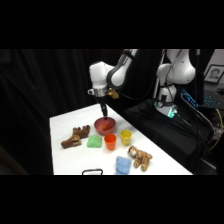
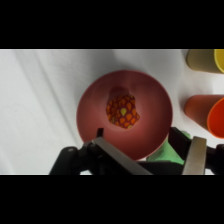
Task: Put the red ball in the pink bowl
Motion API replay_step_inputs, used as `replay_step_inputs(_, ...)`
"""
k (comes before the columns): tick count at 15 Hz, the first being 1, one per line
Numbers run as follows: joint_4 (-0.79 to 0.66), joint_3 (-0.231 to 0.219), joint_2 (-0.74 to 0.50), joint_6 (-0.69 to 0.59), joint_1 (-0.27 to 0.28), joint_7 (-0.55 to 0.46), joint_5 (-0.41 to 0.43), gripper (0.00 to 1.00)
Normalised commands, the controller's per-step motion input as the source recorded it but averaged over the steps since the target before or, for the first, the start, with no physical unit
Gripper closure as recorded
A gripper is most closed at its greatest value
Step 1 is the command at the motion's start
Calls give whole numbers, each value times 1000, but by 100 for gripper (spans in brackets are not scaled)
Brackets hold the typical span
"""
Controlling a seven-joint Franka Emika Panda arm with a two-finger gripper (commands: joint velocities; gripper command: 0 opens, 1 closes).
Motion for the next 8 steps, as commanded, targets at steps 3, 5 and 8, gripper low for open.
replay_step_inputs(3,110,-40,-420,-507,25,124,-166,0)
replay_step_inputs(5,197,-45,-311,-445,22,180,-195,0)
replay_step_inputs(8,225,-31,-212,-378,20,163,-210,0)
